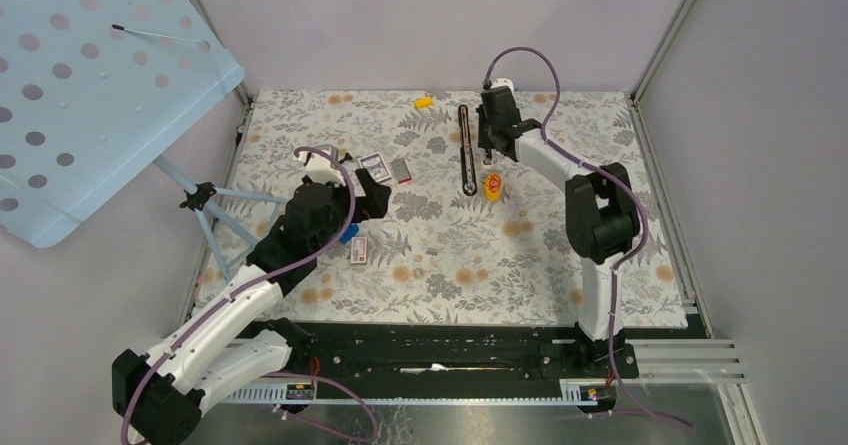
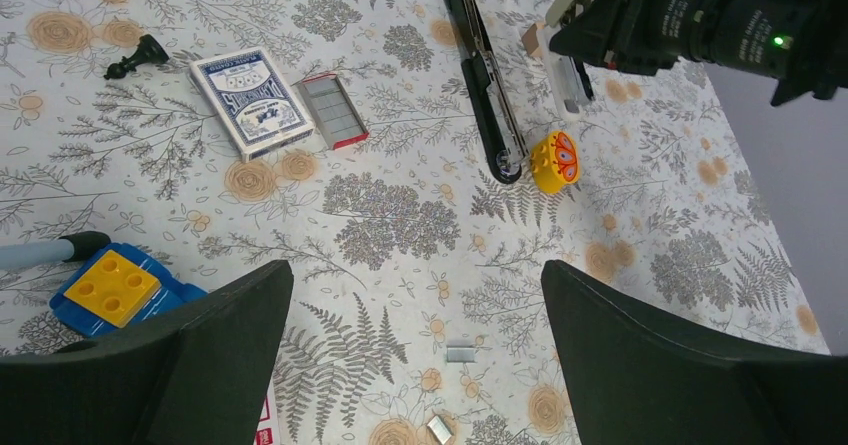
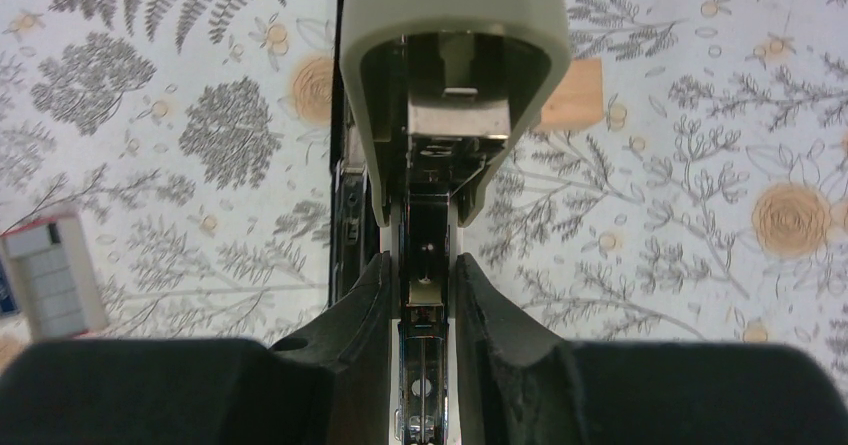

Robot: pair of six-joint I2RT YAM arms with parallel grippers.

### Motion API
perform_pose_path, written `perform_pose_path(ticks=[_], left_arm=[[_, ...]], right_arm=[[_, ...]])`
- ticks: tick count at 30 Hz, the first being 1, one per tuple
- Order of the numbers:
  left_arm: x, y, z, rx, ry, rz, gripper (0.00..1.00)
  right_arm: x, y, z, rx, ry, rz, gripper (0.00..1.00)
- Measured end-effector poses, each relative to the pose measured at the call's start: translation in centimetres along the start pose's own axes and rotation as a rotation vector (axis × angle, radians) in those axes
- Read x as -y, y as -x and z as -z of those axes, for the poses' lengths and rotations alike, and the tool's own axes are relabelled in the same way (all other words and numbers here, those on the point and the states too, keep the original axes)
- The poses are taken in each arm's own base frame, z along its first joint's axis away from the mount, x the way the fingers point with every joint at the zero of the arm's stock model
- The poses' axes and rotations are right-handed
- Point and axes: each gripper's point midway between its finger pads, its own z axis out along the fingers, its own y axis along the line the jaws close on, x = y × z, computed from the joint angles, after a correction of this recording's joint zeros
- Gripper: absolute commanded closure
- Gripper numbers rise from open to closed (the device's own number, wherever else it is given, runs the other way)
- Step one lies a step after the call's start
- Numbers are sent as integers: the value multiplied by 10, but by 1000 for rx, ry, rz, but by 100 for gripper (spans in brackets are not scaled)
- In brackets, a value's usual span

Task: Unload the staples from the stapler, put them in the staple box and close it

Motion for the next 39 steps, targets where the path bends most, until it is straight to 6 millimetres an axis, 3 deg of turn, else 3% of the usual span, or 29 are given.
perform_pose_path(ticks=[16,22,28,30,34,39], left_arm=[[-1,6,9,20,-7,-28,1],[-1,6,9,20,-6,-28,1],[-1,6,8,18,-6,-28,1],[-1,6,8,18,-6,-28,1],[-1,5,8,15,-5,-28,1],[-2,2,6,5,-4,-30,1]], right_arm=[[6,-7,-75,-48,-37,49,100],[17,-28,-88,-113,-71,61,100],[26,-26,-89,-111,-109,88,100],[28,-25,-89,-112,-117,95,96],[30,-25,-90,-113,-127,105,77],[29,-25,-90,-114,-124,103,61]])
